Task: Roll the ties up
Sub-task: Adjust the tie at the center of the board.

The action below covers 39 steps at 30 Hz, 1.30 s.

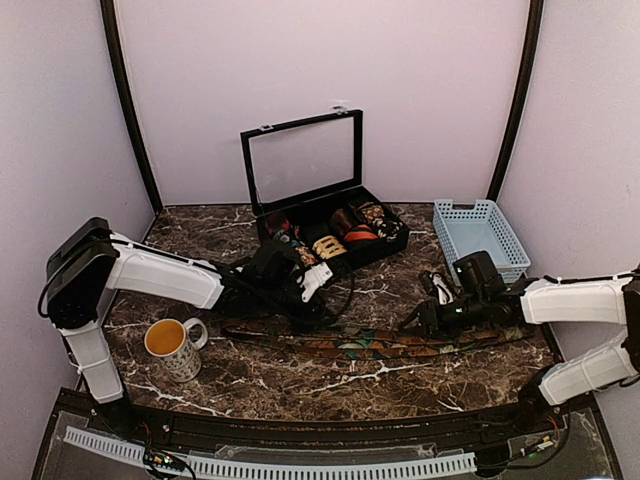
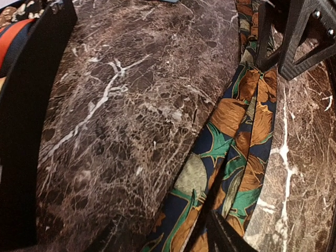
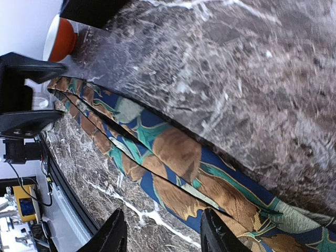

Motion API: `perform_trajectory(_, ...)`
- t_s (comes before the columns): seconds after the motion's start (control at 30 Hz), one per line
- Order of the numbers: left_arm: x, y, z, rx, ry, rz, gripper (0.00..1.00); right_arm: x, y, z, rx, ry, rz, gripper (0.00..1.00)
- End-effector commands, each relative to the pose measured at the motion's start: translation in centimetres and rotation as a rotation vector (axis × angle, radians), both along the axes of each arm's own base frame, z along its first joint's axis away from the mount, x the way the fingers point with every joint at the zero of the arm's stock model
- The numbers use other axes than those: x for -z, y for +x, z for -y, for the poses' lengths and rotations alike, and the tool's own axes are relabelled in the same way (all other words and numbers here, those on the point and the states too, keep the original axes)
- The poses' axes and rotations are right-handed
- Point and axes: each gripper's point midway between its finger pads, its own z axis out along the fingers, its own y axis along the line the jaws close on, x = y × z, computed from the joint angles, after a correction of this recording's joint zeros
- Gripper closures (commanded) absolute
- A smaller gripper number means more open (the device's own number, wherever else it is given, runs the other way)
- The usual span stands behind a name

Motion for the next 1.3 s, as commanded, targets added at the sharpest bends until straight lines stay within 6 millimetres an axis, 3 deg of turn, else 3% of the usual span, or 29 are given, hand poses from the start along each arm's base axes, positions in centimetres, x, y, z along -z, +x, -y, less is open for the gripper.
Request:
perform_trajectory(0.0,1.1,-0.4,2.2,0.113,0.030,-0.035,0.49,-0.8,0.2,0.4,-0.027,-0.038,0.030,0.52)
perform_trajectory(0.07,2.4,-0.3,2.8,0.128,0.045,-0.048,0.52,-1.1,0.3,0.5,-0.020,-0.032,0.037,0.53)
perform_trajectory(0.2,2.8,-0.7,4.2,0.175,0.002,-0.083,0.54,-1.5,0.3,0.7,-0.006,-0.018,0.045,0.53)
perform_trajectory(0.43,4.6,-1.3,4.9,0.204,0.003,-0.130,0.58,-0.9,0.1,1.1,0.011,-0.013,0.025,0.53)
perform_trajectory(0.6,6.3,-1.7,4.9,0.219,0.089,-0.092,0.73,-0.7,0.2,1.4,0.018,-0.001,0.013,0.53)
perform_trajectory(0.73,5.0,-1.3,5.7,0.212,0.091,-0.052,0.89,-0.7,0.4,1.6,0.025,0.004,0.012,0.54)
perform_trajectory(0.87,2.4,-1.4,6.3,0.216,0.042,-0.022,1.00,-0.8,0.4,1.7,0.025,0.003,0.012,0.54)
perform_trajectory(1.03,-0.4,-2.4,6.3,0.235,-0.007,-0.004,1.00,-0.9,0.3,1.9,0.029,0.005,0.015,0.55)
perform_trajectory(1.27,-0.8,-4.7,5.0,0.247,-0.037,-0.028,1.00,-0.9,0.1,1.7,0.025,0.035,0.006,0.55)
